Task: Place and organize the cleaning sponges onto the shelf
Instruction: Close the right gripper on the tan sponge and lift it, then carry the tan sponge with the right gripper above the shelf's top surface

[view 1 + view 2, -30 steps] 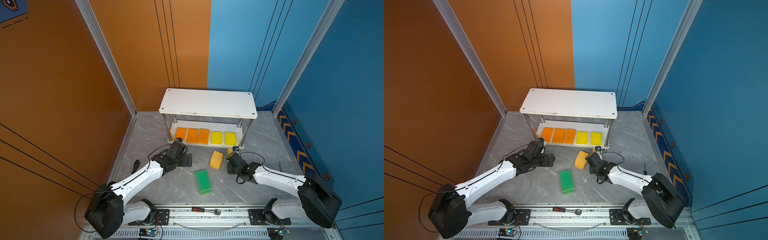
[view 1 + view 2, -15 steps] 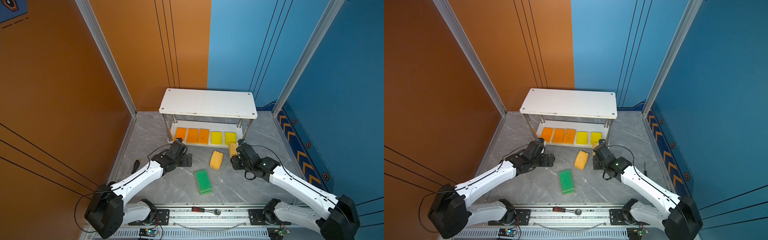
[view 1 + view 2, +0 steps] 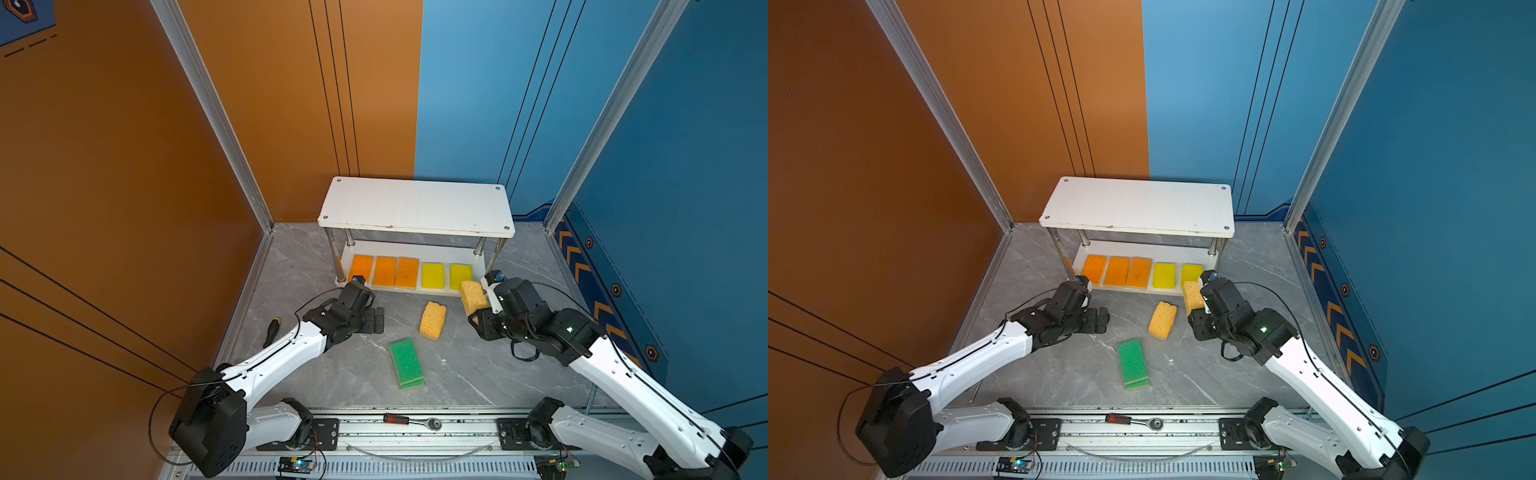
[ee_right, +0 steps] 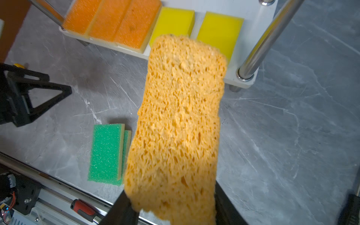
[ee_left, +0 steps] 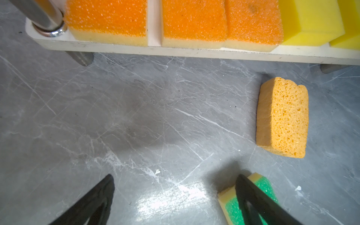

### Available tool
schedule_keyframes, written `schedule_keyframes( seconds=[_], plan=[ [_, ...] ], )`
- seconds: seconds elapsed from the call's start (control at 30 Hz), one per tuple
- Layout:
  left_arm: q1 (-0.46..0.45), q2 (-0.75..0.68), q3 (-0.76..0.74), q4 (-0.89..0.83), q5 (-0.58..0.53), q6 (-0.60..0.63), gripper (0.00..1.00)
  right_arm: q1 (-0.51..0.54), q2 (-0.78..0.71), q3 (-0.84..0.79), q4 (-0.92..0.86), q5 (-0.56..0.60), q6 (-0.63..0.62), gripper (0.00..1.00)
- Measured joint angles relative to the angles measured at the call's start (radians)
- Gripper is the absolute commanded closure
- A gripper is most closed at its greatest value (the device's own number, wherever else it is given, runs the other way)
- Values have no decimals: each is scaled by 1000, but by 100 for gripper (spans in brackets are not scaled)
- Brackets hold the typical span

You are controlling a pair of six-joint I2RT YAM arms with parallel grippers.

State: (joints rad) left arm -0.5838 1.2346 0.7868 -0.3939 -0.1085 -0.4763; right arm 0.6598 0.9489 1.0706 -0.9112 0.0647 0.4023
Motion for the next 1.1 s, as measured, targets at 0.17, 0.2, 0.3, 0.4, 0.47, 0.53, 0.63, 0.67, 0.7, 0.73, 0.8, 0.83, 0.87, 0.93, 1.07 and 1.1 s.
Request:
schedule_keyframes(
  seconds=[0.17, 0.2, 0.3, 0.4, 0.47, 0.53, 0.63, 0.67, 0.7, 0.73, 0.8, 0.83, 0.87, 0.93, 1.07, 1.1],
  plan=[
    [0, 0, 0, 0, 0, 0, 2, -8, -59, 85, -57, 3, -20, 51],
    [0, 0, 0, 0, 0, 0, 2, -10, -65, 110, -67, 6, -26, 51],
    [0, 0, 1, 0, 0, 0, 2, -19, -68, 180, -84, 10, -47, 51],
    [0, 0, 1, 0, 0, 0, 2, -36, -47, 270, -98, 18, -73, 51],
    [0, 0, 1, 0, -2, 0, 2, -48, -23, 334, -103, 19, -93, 51],
    [0, -1, 1, 0, -3, 0, 2, -56, 5, 394, -103, 25, -110, 51],
    [0, -6, 1, 0, -3, 0, 2, -66, 55, 482, -106, 38, -136, 53],
    [0, -8, 1, 0, -3, 0, 2, -70, 75, 512, -107, 45, -144, 53],
    [0, -10, 1, 0, -3, 0, 2, -75, 93, 540, -109, 50, -152, 54],
    [0, -12, 1, 0, -4, 0, 2, -78, 108, 562, -109, 56, -160, 54],
    [0, -16, 1, 0, -7, 0, 2, -84, 142, 608, -110, 82, -171, 54],
    [0, -17, 1, -1, -7, 0, 2, -84, 154, 624, -109, 95, -176, 54],
    [0, -19, 1, 0, -7, 0, 2, -85, 171, 643, -111, 109, -180, 53],
    [0, -19, 1, -1, -8, 0, 2, -86, 199, 673, -110, 130, -188, 53],
    [0, -19, 1, -1, -8, 0, 2, -94, 261, 729, -110, 161, -196, 51],
    [0, -19, 1, -2, -7, 0, 2, -98, 277, 745, -110, 168, -196, 51]
  ],
)
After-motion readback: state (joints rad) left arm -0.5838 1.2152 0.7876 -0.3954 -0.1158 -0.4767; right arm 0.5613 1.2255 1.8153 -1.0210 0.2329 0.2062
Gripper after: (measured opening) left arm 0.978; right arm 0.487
